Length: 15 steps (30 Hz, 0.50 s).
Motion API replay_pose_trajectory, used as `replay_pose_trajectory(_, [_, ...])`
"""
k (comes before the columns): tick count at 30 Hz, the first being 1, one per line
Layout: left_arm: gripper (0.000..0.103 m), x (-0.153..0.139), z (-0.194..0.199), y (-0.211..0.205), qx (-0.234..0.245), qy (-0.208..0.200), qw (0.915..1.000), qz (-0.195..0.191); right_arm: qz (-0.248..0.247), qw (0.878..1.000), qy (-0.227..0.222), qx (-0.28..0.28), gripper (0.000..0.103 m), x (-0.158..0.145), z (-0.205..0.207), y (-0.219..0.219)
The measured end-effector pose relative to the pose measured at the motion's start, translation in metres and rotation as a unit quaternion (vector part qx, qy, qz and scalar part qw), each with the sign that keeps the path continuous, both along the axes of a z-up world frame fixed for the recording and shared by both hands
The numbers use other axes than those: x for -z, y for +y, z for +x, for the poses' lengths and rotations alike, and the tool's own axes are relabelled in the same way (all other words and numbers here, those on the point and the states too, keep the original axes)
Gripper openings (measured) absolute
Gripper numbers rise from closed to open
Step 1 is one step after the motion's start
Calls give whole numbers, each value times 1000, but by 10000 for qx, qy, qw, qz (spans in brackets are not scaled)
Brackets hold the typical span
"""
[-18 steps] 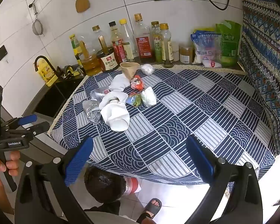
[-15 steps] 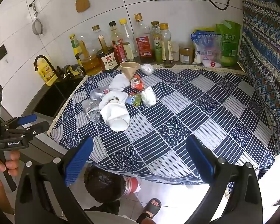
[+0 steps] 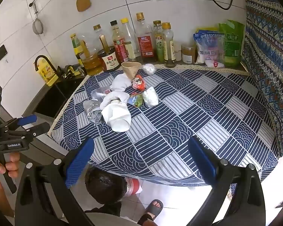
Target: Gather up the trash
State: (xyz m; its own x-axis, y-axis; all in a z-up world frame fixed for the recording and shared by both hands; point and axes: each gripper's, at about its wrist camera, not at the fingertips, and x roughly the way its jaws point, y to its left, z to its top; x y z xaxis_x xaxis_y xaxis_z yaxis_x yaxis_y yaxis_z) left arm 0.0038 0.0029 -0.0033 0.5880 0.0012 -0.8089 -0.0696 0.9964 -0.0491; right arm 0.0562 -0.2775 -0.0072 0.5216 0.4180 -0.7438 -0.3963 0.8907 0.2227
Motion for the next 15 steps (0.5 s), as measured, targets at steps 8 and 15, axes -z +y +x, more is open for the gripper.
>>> replay_pose_trajectory(8, [96,-5,-5,-8,56,1,10000,77,5,10000,26,-63,98,1,-1,2])
replay_pose_trajectory(15, [96,-6,-5,-10,76,10,9999,82,6,9999,86,-104,98,4,-1,5])
